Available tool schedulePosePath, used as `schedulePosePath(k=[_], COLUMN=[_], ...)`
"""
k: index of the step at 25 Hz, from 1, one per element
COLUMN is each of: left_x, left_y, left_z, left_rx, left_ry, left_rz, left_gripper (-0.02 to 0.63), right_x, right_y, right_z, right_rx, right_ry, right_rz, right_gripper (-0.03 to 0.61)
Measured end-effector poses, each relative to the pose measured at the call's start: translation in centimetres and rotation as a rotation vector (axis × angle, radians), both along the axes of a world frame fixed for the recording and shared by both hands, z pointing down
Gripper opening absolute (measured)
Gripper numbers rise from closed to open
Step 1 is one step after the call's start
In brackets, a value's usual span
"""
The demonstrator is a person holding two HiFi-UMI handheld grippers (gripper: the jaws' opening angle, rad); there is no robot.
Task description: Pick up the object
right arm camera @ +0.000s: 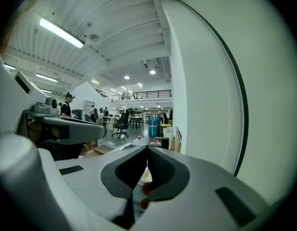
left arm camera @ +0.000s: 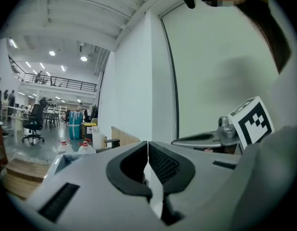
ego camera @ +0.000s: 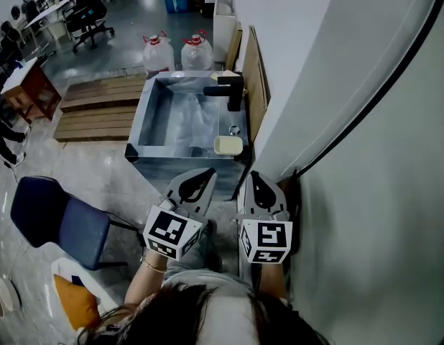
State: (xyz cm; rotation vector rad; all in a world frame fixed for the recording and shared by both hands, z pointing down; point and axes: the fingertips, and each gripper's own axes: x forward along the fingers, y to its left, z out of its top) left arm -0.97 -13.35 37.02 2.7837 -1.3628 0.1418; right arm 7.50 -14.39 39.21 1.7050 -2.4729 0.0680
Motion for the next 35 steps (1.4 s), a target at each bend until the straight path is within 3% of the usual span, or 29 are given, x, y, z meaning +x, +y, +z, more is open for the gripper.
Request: schedulePosePath(k=[35], left_x=[-0.2], left_y=[-13.2], left_z=[1.8], left_rx=[-0.051], left_ry=[0.006], left_rz=[0.097], left_gripper=[0.009], right_x=[-1.8], right_y=[-13.9], right_z=[7.6], right_rx=[-0.182], right_ry=[0.139], right_rz=[-0.001], right_gripper=[0.028])
